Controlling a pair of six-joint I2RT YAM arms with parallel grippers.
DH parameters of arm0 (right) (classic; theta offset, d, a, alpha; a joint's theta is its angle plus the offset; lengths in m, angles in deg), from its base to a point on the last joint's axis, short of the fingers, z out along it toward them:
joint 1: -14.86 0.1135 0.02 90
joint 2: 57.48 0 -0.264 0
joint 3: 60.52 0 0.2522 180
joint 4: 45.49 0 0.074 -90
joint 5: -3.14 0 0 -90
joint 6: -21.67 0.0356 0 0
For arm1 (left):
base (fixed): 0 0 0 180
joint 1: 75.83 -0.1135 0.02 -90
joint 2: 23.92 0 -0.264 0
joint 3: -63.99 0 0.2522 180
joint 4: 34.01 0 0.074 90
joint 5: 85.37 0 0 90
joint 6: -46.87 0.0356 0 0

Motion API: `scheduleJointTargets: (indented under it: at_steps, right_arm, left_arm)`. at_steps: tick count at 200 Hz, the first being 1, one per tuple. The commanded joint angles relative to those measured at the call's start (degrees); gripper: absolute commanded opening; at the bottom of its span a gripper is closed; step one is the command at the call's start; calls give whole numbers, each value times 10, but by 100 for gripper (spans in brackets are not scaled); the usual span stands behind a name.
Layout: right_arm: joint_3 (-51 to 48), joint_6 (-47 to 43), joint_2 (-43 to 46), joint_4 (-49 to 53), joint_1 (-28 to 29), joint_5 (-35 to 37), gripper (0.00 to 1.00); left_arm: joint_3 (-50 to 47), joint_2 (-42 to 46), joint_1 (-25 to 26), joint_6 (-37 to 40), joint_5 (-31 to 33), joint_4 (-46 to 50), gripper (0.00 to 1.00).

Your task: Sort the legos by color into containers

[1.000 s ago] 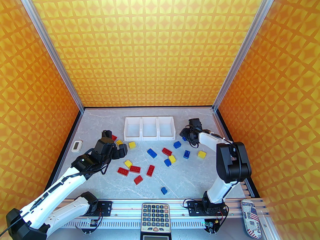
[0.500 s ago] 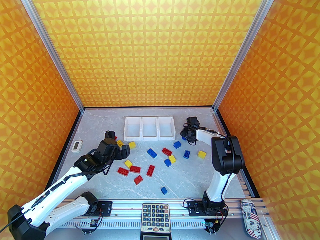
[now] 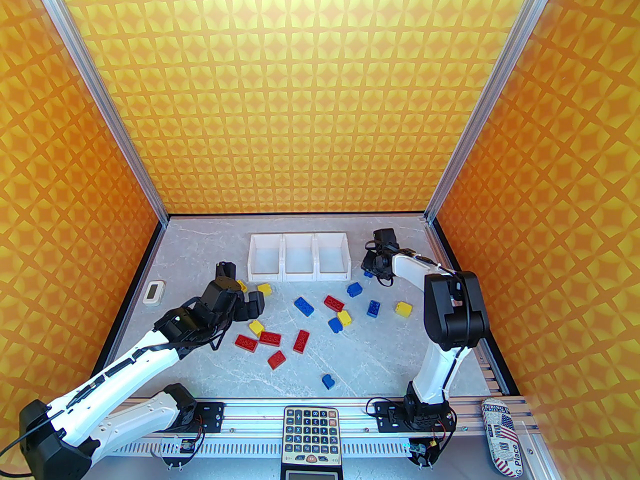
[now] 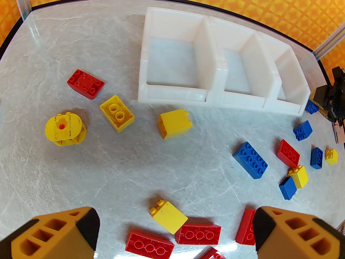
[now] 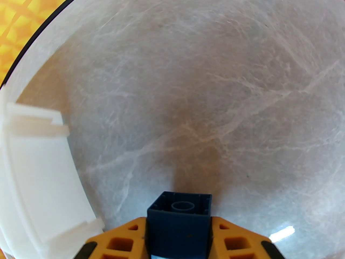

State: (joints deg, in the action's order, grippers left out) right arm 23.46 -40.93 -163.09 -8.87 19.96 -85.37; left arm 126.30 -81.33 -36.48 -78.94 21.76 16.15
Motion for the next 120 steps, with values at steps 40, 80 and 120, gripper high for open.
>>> scheduleJointTargets:
  at_steps: [40, 80, 120]
  right_arm:
    - [-18, -104, 153, 8, 35, -19, 15]
    - [-10, -124, 195, -9, 84, -24, 14]
    - [35, -122, 137, -24, 111, -31, 14]
  left_arm:
    - [39, -38, 9, 0, 20, -34, 99]
    - [70, -91, 25, 7, 30, -21, 99]
    - [82, -107, 40, 2, 40, -8, 99]
